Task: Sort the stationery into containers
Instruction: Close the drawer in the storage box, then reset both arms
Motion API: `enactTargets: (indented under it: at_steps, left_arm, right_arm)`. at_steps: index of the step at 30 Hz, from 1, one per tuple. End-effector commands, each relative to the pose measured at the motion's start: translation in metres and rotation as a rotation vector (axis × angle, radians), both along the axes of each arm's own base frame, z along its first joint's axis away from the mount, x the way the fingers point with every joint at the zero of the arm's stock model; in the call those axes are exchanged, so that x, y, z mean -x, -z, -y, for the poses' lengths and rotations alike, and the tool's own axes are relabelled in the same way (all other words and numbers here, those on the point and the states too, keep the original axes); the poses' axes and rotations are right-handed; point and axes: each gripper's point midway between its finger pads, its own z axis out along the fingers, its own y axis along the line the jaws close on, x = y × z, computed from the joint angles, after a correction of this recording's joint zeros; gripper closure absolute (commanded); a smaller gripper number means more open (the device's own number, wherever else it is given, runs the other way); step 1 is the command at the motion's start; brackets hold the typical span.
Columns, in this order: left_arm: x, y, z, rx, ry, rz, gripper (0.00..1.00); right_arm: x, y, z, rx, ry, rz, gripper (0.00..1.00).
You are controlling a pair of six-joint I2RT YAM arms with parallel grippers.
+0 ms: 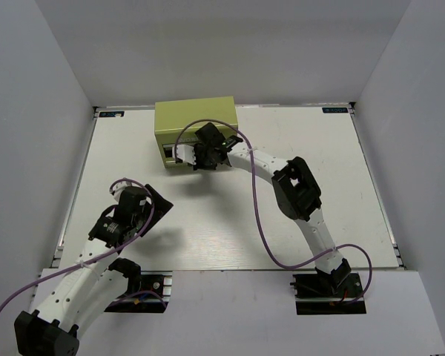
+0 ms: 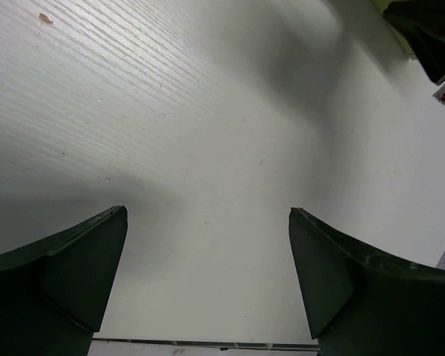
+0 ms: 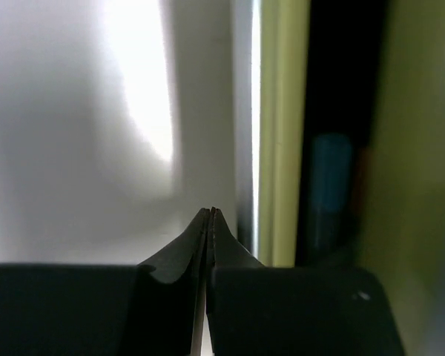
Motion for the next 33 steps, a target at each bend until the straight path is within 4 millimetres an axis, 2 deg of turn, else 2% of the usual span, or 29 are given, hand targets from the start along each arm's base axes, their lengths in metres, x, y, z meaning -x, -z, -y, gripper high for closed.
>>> enactTargets:
  at_steps: [1, 4, 5, 7, 8, 9, 11, 13, 14, 15, 16, 17, 18, 19, 20, 21, 22, 24, 26, 27, 28, 29, 30, 31, 32, 33]
  left_arm:
    - [-0.004, -0.005, 0.000, 0.005, -0.010, 0.019, 0.00]
    - [-0.004, -0.003, 0.000, 0.002, -0.010, 0.010, 0.00]
    - [-0.004, -0.001, 0.000, -0.001, -0.010, 0.002, 0.00]
    - [-0.006, -0.005, 0.000, 0.002, -0.010, 0.010, 0.00]
    - [-0.006, -0.005, 0.000, 0.002, -0.010, 0.010, 0.00]
    - [-0.006, -0.005, 0.000, 0.002, -0.010, 0.010, 0.00]
    - [-0.006, -0.005, 0.000, 0.002, -0.010, 0.010, 0.00]
    - [-0.007, -0.006, 0.001, 0.005, -0.010, 0.019, 0.00]
    - [-0.010, -0.009, 0.003, 0.011, 0.004, 0.035, 0.00]
    - [-0.014, -0.016, 0.008, 0.026, 0.023, 0.068, 0.00]
    - [-0.016, -0.018, 0.008, 0.017, 0.037, 0.083, 0.00]
    - [-0.017, -0.020, 0.010, 0.023, 0.052, 0.093, 0.00]
    - [-0.020, -0.026, 0.012, 0.026, 0.059, 0.124, 0.00]
    - [-0.021, -0.027, 0.012, 0.020, 0.067, 0.135, 0.00]
    - [-0.022, -0.029, 0.013, 0.015, 0.087, 0.145, 0.00]
    - [-0.023, -0.032, 0.013, 0.012, 0.095, 0.165, 0.00]
    - [-0.026, -0.036, 0.016, 0.017, 0.111, 0.187, 0.00]
    - [-0.029, -0.042, 0.020, 0.013, 0.150, 0.218, 0.00]
    - [-0.034, -0.052, 0.027, 0.025, 0.186, 0.269, 0.00]
    - [-0.035, -0.055, 0.029, 0.018, 0.211, 0.290, 0.00]
    - [-0.040, -0.059, 0.033, 0.021, 0.229, 0.316, 0.00]
    - [-0.042, -0.061, 0.037, 0.025, 0.256, 0.326, 0.00]
    - [-0.045, -0.062, 0.040, 0.007, 0.285, 0.336, 0.00]
    - [-0.049, -0.068, 0.043, 0.002, 0.306, 0.355, 0.00]
    - [-0.055, -0.074, 0.048, -0.011, 0.346, 0.377, 0.00]
    - [-0.058, -0.077, 0.049, -0.025, 0.356, 0.386, 0.00]
  right_arm:
    - [-0.053, -0.036, -0.007, -0.085, 0.142, 0.193, 1.00]
    - [-0.063, -0.040, -0.006, -0.100, 0.182, 0.239, 1.00]
    - [-0.075, -0.040, 0.001, -0.090, 0.228, 0.277, 1.00]
    - [-0.078, -0.044, 0.000, -0.090, 0.246, 0.304, 1.00]
    - [-0.081, -0.054, 0.000, -0.106, 0.254, 0.327, 1.00]
    - [-0.081, -0.046, 0.000, -0.097, 0.255, 0.319, 1.00]
    - [-0.079, -0.044, 0.001, -0.098, 0.248, 0.311, 1.00]
    - [-0.067, -0.039, 0.006, -0.074, 0.219, 0.255, 1.00]
    - [-0.049, -0.044, -0.002, -0.111, 0.143, 0.192, 1.00]
    - [-0.030, -0.052, -0.003, -0.132, 0.080, 0.129, 1.00]
    - [-0.016, -0.074, -0.004, -0.188, 0.063, 0.097, 0.99]
    - [0.002, -0.049, 0.010, -0.155, 0.064, 0.021, 0.95]
    - [0.015, -0.091, 0.007, -0.247, 0.038, 0.027, 0.87]
    - [0.023, -0.095, 0.012, -0.283, 0.099, -0.049, 0.82]
    - [0.031, -0.086, 0.025, -0.278, 0.126, -0.108, 0.75]
    - [0.041, -0.091, 0.027, -0.305, 0.124, -0.162, 0.67]
    - [0.047, -0.114, 0.038, -0.352, 0.171, -0.191, 0.53]
    - [0.054, -0.124, 0.055, -0.384, 0.245, -0.244, 0.44]
    - [0.047, -0.153, 0.074, -0.448, 0.361, -0.228, 0.28]
    - [0.048, -0.144, 0.083, -0.433, 0.402, -0.235, 0.21]
    - [0.043, -0.155, 0.092, -0.451, 0.456, -0.200, 0.10]
    - [0.038, -0.167, 0.103, -0.472, 0.510, -0.163, 0.10]
    - [0.039, -0.158, 0.113, -0.459, 0.551, -0.167, 0.10]
    - [0.031, -0.162, 0.125, -0.457, 0.615, -0.113, 0.10]
    - [0.030, -0.180, 0.136, -0.506, 0.639, -0.070, 0.10]
    - [0.032, -0.173, 0.144, -0.497, 0.666, -0.065, 0.10]
